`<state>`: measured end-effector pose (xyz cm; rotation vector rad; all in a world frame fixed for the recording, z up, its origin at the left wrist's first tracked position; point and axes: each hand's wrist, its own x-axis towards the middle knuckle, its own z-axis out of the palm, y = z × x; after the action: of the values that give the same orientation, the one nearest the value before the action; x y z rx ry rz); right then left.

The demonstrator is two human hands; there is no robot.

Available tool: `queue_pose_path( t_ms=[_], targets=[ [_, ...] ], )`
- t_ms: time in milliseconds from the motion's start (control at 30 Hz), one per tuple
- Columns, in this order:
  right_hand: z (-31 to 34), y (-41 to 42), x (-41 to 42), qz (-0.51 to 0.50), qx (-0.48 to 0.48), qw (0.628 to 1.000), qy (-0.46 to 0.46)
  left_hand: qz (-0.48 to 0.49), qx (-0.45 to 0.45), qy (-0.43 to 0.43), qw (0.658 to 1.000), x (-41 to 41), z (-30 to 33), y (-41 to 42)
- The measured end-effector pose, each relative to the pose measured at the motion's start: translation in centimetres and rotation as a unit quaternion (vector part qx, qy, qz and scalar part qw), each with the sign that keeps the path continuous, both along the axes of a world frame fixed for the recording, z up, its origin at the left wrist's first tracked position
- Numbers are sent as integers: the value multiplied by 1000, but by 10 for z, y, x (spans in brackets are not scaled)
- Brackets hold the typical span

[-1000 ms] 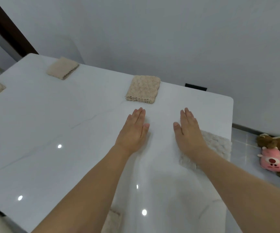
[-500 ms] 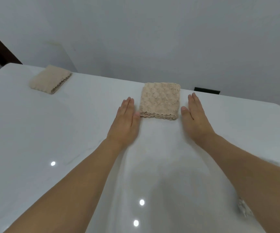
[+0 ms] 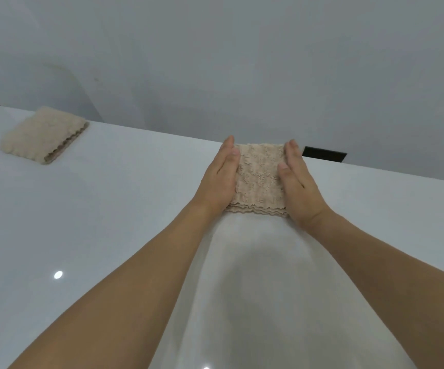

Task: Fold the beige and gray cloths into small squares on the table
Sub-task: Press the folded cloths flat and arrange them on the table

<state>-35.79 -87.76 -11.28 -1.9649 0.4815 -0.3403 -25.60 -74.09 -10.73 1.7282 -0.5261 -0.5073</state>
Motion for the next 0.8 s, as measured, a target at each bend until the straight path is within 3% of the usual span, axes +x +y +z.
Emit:
queue_pose_path(
  t_ms=[67, 133, 233, 333, 433, 800],
  targets=[
    [-3, -1, 2, 11, -39, 999, 16, -4, 12, -15, 1000, 0, 1, -1],
    [-6, -3, 4, 28, -144, 987, 59, -21, 83, -93, 992, 1, -3, -3],
    [-8, -17, 1, 84, -328, 929, 151, -51, 229, -277, 932, 4, -17, -8],
    [-8, -37, -5, 141, -425, 881, 151, -47, 293, -338, 893, 7, -23, -13],
    [-11, -44, -7, 156, -438, 874, 143, -46, 325, -369, 870, 8, -23, -13],
    [-17, -49, -6, 169, -430, 878, 126, -24, 315, -318, 894, 0, -17, -17]
  ],
)
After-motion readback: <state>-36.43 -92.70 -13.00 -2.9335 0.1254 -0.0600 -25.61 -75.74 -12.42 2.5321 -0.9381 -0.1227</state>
